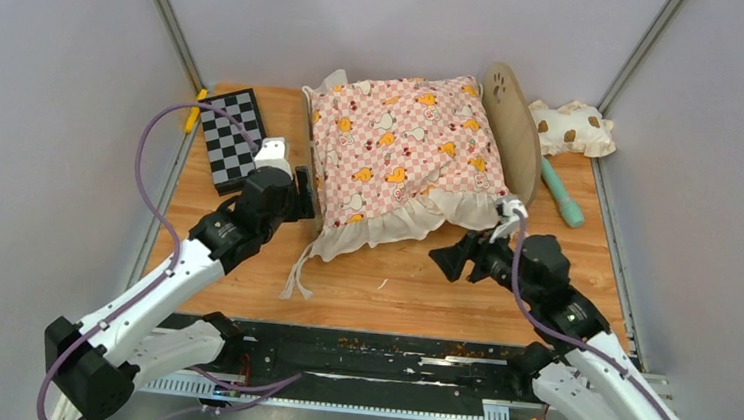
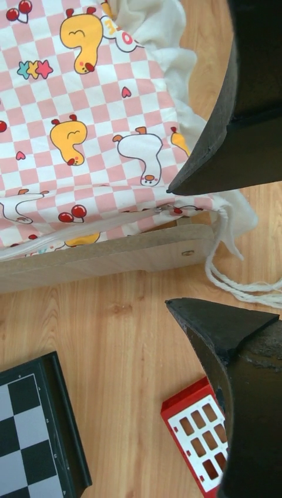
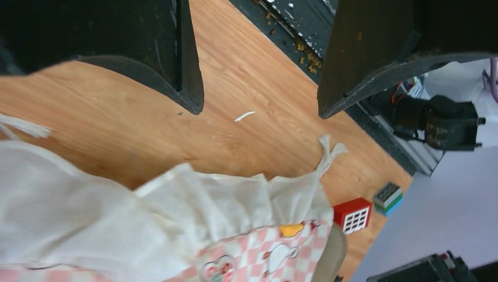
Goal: Set up the pet bed
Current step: Move the bed frame to the center of the board, then adjust the ropes on the bed frame.
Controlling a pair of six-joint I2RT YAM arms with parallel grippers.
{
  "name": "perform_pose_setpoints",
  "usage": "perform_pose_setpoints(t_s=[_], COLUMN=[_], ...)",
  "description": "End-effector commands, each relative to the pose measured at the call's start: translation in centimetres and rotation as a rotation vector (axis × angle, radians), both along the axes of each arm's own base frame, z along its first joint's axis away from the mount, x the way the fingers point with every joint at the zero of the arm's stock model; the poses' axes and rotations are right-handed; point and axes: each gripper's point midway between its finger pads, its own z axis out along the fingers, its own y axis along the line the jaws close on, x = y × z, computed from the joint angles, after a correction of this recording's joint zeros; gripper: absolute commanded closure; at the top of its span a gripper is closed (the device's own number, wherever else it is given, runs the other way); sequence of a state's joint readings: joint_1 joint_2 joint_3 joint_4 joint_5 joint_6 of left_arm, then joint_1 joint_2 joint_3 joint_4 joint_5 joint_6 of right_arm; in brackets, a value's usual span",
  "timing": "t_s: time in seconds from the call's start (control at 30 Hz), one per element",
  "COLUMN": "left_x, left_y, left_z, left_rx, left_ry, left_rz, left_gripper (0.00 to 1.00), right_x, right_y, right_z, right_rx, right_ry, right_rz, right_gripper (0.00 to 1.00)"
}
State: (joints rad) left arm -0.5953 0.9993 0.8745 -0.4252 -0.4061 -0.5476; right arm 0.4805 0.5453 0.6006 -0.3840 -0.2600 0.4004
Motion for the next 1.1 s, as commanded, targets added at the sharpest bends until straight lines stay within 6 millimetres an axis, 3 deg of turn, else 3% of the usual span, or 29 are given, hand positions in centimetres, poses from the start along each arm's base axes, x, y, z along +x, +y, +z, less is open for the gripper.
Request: perform_pose_setpoints(t_s=[0.0,0.13,0.3,0.53,0.8,0.97,1.07], left_x=[-1.8,-3.8,-6.3,-7.3,-7.3,-8.5,-9.5], left_y=[0.7,1.7,1.4,1.4,0.7,1.6,1.8], left_z=[-0.9,-5.1,-9.9,-14.2,-17.6,-19.2,-19.8], left_rx=[-0.008,-0.032,-0.125,-0.117,-0.049,0.059,0.094], left_ry=[0.004,0.038,0.105,0.174,0.280,0.370,0.400], left_rz=[-0.017,-0.010,-0.023,-0.033,-0.065,-0.037,-0.034], left_gripper=[0.28,0.30,0.34,0.31,0.29,0.39,0.56], right_x=[1.1,0.3,-0.5,-0.9,-1.2,-1.2,-1.1], right_y=[4.3,9.4,12.3,11.5,9.9,9.1,8.6], right_z=[0.9,-0.3,-2.3,-2.6,-3.2,-3.3,-3.3], right_rx=[-0.038,-0.097,-0.110,-0.095,-0.096,-0.100,-0.099], right_ry=[-0.082,-0.097,-0.044,-0.049,-0.052,-0.054,-0.058], right_rz=[0.009,0.056,0.088,0.066,0.036,0.018,-0.002], right_gripper=[0.29,0.28,0.28,0.28,0.28,0.28,0.28])
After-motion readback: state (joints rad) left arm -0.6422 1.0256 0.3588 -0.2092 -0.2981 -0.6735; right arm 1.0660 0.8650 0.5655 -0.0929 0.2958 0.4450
